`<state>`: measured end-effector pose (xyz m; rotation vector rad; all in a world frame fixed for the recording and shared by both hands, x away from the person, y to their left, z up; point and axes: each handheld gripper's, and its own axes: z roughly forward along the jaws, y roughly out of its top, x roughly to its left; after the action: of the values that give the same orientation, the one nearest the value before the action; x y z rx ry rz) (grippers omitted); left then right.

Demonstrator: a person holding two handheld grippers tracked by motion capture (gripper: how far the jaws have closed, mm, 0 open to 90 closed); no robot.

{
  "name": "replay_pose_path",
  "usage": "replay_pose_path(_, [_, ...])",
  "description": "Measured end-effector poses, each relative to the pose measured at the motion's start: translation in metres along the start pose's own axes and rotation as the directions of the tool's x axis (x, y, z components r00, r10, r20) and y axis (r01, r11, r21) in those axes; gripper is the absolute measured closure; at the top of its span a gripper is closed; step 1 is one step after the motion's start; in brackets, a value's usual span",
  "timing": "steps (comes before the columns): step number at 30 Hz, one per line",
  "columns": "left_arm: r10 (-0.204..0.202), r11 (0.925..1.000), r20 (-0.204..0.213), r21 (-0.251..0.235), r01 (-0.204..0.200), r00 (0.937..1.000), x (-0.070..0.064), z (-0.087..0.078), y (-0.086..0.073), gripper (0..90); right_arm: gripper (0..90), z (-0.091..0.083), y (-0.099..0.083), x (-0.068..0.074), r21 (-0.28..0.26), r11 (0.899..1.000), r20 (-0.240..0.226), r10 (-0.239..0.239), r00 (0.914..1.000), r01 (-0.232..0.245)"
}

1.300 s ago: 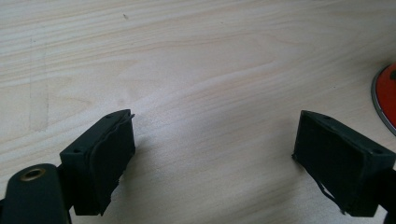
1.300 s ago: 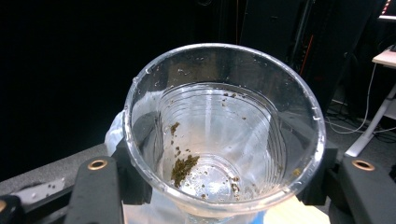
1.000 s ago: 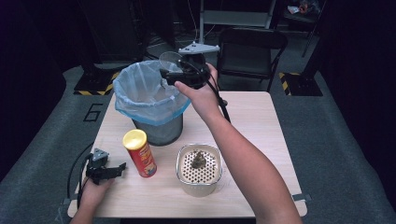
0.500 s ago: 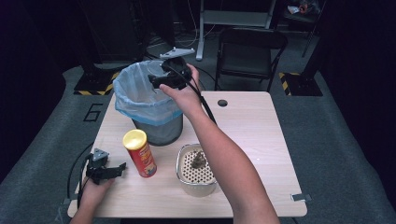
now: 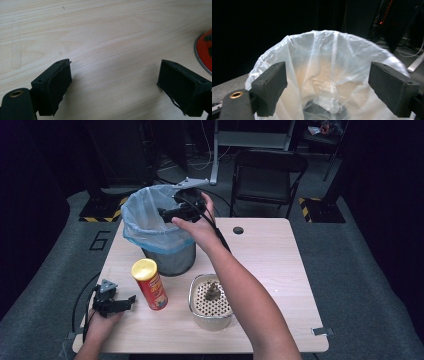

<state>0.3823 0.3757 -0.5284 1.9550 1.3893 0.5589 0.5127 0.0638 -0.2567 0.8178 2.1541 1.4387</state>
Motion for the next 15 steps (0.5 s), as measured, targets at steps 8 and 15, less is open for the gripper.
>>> replay_pose_path(8, [-0.015,0.9997,0.021,0.017,0.015,0.9997,-0.004,-0.004,0.005,14.1,22.4,-0.056,-0.024,-0.019,-0.008,0.999,0.054,-0.032,0.9981,0.032])
replay_pose_path(15, [0.025,0.9996,0.015,0.009,-0.025,0.9996,-0.010,-0.017,0.013,13.6,24.2,-0.093,-0.062,-0.036,-0.012,1.000,0.072,-0.010,0.9973,0.011])
